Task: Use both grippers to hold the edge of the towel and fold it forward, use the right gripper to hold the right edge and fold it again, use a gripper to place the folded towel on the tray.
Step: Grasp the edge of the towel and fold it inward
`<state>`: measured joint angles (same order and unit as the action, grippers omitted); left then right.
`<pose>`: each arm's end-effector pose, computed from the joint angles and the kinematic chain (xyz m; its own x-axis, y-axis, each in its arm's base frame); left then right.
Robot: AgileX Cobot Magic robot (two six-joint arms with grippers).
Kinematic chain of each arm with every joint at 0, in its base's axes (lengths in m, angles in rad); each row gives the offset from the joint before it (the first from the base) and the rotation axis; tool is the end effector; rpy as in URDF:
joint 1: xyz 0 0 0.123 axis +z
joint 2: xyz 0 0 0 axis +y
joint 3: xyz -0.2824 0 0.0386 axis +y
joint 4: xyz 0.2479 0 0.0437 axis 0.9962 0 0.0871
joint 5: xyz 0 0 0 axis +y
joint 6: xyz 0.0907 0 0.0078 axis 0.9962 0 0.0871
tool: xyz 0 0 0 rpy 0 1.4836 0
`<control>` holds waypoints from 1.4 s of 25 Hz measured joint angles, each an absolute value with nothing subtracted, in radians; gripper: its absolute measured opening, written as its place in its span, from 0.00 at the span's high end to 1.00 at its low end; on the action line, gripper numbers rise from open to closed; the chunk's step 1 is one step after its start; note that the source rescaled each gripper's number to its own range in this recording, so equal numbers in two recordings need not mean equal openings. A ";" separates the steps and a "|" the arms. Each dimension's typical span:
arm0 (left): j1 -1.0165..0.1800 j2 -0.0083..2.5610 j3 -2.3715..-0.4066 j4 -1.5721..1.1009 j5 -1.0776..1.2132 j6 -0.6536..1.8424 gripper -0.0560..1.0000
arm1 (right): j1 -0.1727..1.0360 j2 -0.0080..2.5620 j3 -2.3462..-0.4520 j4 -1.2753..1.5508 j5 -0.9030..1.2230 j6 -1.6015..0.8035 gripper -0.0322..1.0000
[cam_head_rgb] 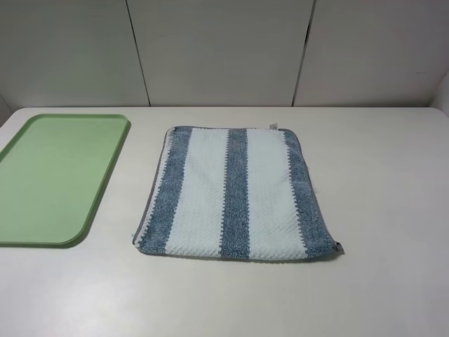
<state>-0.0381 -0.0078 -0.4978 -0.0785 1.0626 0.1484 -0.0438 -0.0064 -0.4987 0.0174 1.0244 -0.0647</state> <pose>-0.0062 -0.0060 0.2766 -0.4376 0.1264 -0.8902 0.1481 0.9867 0.0673 -0.0042 0.0015 0.2798 -0.4194 -0.0373 -0.9071 0.0070 0.9990 -0.0443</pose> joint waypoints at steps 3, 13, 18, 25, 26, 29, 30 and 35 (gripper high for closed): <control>-0.038 -0.008 -0.498 -0.078 1.063 0.148 0.00 | -0.044 -0.006 -0.499 0.017 1.024 -0.065 0.00; -0.038 -0.008 -0.499 -0.078 1.063 0.148 0.00 | -0.044 -0.006 -0.499 0.032 1.024 -0.068 0.00; -0.038 0.081 -0.546 -0.079 1.062 0.149 0.00 | -0.044 0.057 -0.530 0.033 1.024 -0.068 0.00; -0.038 0.332 -0.679 -0.079 1.043 0.272 0.01 | -0.044 0.328 -0.614 0.033 1.022 -0.095 0.00; -0.038 0.375 -0.700 -0.079 1.043 0.304 0.01 | -0.044 0.374 -0.626 0.033 1.018 -0.108 0.00; -0.063 0.490 -0.751 -0.079 1.040 0.377 0.02 | -0.043 0.498 -0.662 0.034 0.992 -0.138 0.00; -0.083 0.527 -0.767 -0.079 1.040 0.392 0.02 | -0.042 0.539 -0.674 0.036 0.981 -0.148 0.00; -0.240 0.680 -0.808 -0.057 1.035 0.476 0.02 | -0.002 0.714 -0.724 0.045 0.945 -0.235 0.00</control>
<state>-0.2402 0.6799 -0.8085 -0.0565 1.0349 0.4763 -0.0017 0.7142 -0.7237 0.0445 0.9451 -0.2354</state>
